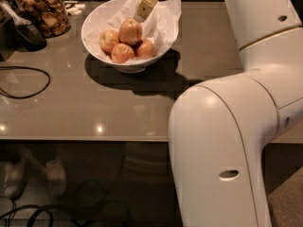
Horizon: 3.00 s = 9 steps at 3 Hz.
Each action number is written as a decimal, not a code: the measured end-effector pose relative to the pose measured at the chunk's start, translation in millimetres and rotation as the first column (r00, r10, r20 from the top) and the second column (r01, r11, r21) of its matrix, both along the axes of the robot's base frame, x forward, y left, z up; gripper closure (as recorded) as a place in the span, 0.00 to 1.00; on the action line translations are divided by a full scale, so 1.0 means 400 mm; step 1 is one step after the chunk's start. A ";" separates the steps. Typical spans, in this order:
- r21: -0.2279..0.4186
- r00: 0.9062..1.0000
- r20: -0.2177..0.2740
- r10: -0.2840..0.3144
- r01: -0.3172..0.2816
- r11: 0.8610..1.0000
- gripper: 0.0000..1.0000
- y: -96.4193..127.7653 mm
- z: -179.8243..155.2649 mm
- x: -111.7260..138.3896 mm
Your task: Pick apple from white bowl
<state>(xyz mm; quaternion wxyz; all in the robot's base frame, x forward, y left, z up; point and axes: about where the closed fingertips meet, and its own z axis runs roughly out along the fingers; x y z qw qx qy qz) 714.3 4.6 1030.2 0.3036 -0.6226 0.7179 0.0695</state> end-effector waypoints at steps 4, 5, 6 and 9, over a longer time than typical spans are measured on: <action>0.025 0.997 -0.082 -0.013 0.015 1.000 0.28 0.043 -0.077 0.022; 0.022 0.995 -0.098 -0.018 0.020 1.000 0.28 0.047 -0.094 0.027; 0.016 0.993 -0.114 -0.028 0.030 0.999 0.30 0.050 -0.116 0.038; -0.002 0.990 -0.137 -0.020 0.020 1.000 0.30 0.090 -0.158 0.060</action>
Offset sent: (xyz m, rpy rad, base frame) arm -0.0011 0.0025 -0.0159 -0.0012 0.1077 0.0049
